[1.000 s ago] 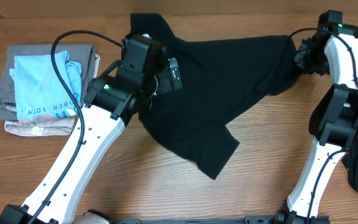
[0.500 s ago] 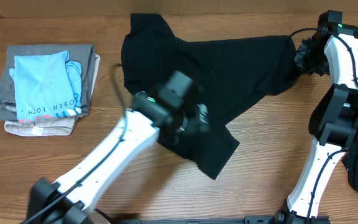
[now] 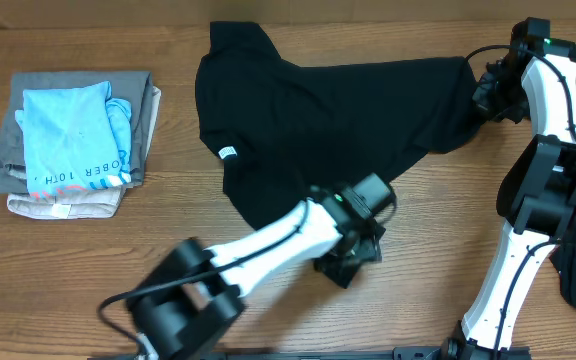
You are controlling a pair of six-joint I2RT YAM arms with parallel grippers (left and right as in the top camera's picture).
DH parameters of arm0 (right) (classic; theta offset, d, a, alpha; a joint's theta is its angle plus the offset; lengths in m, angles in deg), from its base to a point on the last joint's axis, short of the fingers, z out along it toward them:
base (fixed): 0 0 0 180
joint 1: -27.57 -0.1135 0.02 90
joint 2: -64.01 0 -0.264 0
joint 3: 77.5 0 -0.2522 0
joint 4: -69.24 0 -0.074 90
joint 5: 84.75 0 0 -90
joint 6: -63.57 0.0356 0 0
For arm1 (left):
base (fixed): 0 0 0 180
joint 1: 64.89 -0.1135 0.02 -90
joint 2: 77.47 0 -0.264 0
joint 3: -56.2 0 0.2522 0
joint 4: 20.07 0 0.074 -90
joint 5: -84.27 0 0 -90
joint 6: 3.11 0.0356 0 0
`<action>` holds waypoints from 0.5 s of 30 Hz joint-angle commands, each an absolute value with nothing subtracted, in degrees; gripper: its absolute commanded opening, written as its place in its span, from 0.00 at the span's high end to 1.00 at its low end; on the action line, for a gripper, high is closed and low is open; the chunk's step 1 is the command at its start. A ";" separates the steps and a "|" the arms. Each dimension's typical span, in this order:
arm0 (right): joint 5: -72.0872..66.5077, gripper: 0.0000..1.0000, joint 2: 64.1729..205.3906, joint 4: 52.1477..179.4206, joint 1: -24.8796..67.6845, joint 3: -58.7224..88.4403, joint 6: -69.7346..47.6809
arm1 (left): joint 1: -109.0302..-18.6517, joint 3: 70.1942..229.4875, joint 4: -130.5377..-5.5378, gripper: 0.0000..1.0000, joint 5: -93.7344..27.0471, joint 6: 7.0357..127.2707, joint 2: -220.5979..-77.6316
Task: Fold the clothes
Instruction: 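Move the left gripper down to the shirt's bottom-left hem and grasp it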
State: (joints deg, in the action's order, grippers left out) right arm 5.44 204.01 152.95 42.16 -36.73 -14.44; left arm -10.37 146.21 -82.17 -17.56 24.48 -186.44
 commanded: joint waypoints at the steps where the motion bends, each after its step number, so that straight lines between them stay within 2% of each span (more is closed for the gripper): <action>1: 4.91 0.96 201.37 152.86 42.00 -38.50 -14.44 | -10.08 146.19 -82.52 0.30 -21.02 19.08 -189.39; 12: 4.91 0.96 201.37 153.00 42.00 -38.50 -14.44 | -10.65 146.13 -86.98 0.24 -19.90 12.30 -189.45; 15: 4.94 0.96 201.37 153.00 42.00 -38.50 -14.46 | -10.65 145.84 -87.52 0.26 -19.27 9.96 -189.47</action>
State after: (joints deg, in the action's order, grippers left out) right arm 5.44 204.01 153.08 42.13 -36.73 -14.46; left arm -10.28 146.06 -87.17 -20.49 14.77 -189.47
